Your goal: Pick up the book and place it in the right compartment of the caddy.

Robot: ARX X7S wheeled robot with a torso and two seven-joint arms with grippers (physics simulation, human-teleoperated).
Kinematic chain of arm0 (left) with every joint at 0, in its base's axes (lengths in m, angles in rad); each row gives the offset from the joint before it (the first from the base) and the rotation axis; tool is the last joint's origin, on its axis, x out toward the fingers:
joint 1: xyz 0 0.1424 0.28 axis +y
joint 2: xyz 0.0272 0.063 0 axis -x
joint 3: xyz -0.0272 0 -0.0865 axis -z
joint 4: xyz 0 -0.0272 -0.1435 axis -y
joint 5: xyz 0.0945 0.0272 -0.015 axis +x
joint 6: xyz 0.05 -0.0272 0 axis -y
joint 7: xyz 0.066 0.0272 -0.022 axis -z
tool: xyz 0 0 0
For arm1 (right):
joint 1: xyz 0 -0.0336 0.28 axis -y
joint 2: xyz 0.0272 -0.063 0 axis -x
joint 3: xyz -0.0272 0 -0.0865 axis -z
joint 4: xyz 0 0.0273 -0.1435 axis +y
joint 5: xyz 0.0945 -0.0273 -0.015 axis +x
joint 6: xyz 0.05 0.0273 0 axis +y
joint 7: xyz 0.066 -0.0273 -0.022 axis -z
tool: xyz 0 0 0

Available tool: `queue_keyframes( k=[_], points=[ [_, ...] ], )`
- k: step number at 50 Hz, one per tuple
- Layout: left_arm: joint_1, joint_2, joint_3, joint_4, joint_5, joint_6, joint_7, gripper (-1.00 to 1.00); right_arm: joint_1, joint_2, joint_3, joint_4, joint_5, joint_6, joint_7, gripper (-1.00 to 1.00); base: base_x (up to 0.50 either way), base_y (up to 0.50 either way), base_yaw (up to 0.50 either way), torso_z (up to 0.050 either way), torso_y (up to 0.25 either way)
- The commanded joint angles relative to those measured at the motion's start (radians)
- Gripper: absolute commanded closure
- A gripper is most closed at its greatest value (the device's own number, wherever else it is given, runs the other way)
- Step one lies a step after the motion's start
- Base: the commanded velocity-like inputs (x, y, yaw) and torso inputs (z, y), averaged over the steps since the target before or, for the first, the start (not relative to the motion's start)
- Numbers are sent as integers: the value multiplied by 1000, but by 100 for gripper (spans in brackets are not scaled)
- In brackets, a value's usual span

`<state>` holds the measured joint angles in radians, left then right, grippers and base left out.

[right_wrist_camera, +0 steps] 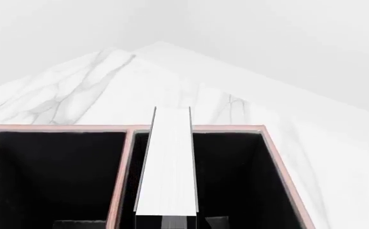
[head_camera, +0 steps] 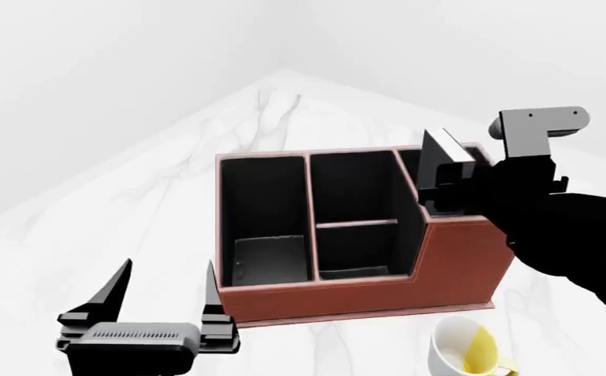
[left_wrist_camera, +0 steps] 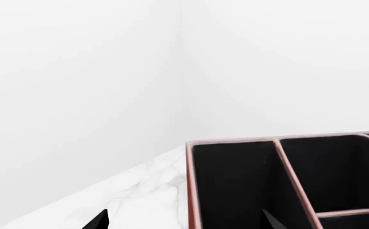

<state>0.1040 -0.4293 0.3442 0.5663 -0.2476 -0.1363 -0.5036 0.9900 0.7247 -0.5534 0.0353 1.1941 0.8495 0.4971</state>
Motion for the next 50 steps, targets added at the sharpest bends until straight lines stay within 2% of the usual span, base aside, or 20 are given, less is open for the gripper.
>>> queue_keyframes(
  k=[1, 38, 39, 50],
  points=[
    [-1, -1, 3, -1, -1, 1, -1, -100, 8, 0, 15, 2, -53, -7, -15, 100, 0, 0, 0, 0, 0],
    [-3, -8, 8, 0, -3, 3, -8, -100, -13, -1, -2, 19, -77, -34, -50, 100, 0, 0, 0, 0, 1],
    [-3, -8, 9, 0, -4, 2, -9, -100, -16, 0, -3, 18, -81, -39, -54, -100, 0, 0, 3, 0, 11],
    [-6, -9, 10, -1, -4, 2, -11, -100, -15, -1, -2, 25, -81, -44, -59, -100, 0, 0, 0, 0, 0]
  ],
)
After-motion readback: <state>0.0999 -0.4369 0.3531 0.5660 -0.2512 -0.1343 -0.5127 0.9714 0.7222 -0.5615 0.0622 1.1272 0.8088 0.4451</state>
